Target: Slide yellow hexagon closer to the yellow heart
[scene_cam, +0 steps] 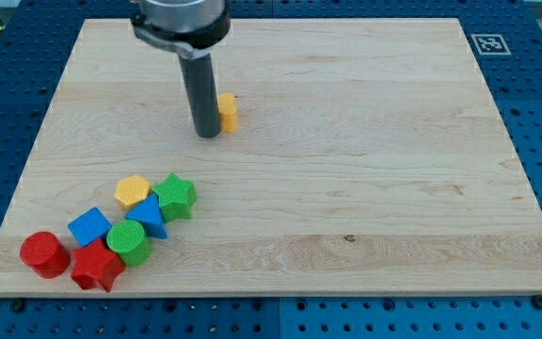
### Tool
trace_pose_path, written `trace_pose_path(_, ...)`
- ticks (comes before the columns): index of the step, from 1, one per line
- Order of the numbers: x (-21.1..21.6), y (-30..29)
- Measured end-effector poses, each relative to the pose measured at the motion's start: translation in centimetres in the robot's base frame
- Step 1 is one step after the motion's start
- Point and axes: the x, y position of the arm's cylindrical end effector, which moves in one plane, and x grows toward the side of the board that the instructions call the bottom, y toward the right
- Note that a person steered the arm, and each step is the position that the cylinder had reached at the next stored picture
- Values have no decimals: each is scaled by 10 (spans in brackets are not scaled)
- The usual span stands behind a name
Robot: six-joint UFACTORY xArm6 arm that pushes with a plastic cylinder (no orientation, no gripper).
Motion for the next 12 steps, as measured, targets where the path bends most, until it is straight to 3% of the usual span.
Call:
trace_pose_path(1,-27,12)
trace_pose_path(2,-11,-18)
trace_pose_path(3,34,-79)
trace_pose_path(5,90,-118)
trace_pose_path(7,125,-118)
trace_pose_path(11,127,-64)
trace_pose_path(12,102,-56)
